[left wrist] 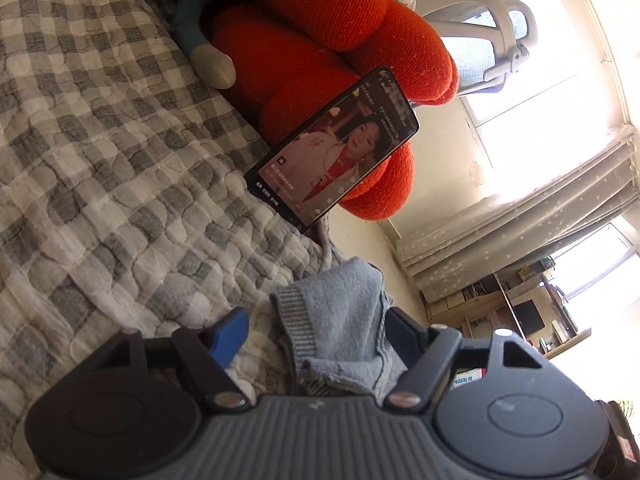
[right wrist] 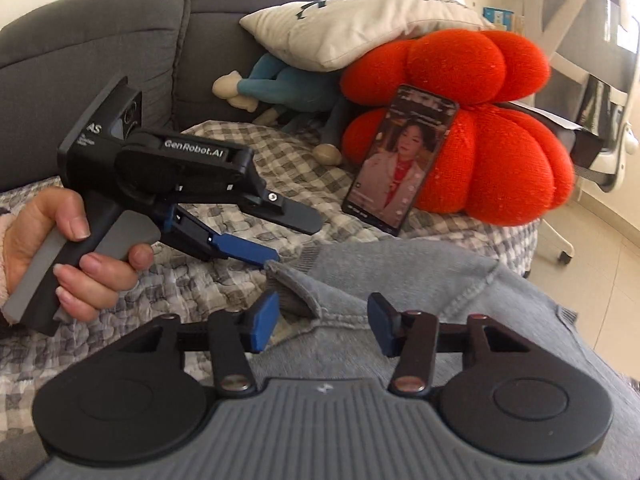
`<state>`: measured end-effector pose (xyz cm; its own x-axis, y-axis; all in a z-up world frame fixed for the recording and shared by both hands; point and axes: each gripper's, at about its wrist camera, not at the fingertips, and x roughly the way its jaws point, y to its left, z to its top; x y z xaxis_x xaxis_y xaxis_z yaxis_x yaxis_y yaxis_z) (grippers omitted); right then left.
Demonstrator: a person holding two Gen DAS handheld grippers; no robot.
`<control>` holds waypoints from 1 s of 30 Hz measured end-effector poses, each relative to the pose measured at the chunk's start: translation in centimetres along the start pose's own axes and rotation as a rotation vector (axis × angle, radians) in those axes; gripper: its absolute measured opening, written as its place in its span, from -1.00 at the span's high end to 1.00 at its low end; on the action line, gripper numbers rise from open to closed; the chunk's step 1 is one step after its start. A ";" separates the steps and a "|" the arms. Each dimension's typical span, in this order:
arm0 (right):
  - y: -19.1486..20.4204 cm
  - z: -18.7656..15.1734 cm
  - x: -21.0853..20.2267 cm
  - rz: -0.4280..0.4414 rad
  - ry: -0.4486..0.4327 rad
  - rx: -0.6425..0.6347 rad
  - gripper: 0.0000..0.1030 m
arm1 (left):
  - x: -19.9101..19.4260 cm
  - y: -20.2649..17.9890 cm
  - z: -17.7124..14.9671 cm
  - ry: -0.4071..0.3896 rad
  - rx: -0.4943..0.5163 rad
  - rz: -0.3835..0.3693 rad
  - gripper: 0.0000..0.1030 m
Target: Fold clothes
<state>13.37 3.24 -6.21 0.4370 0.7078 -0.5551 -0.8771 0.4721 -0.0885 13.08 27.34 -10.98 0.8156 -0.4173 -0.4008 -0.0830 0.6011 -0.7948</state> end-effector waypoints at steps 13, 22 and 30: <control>-6.9 -2.5 -1.6 0.016 -0.248 0.455 0.94 | -0.2 -1.1 -0.2 0.089 -0.074 -0.088 -0.47; -7.0 -2.6 -2.1 0.092 -0.285 0.520 0.94 | 3.1 -1.8 -0.8 0.137 -0.244 -0.192 -0.47; -6.9 -2.8 -2.6 0.141 -0.303 0.507 0.94 | 4.8 -0.7 0.1 0.039 -0.376 -0.126 -0.25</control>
<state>17.70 -3.29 -6.45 0.4258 0.8649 -0.2658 -0.7590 0.5013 0.4154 17.08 24.96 -12.32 0.8111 -0.5019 -0.3004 -0.1930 0.2552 -0.9474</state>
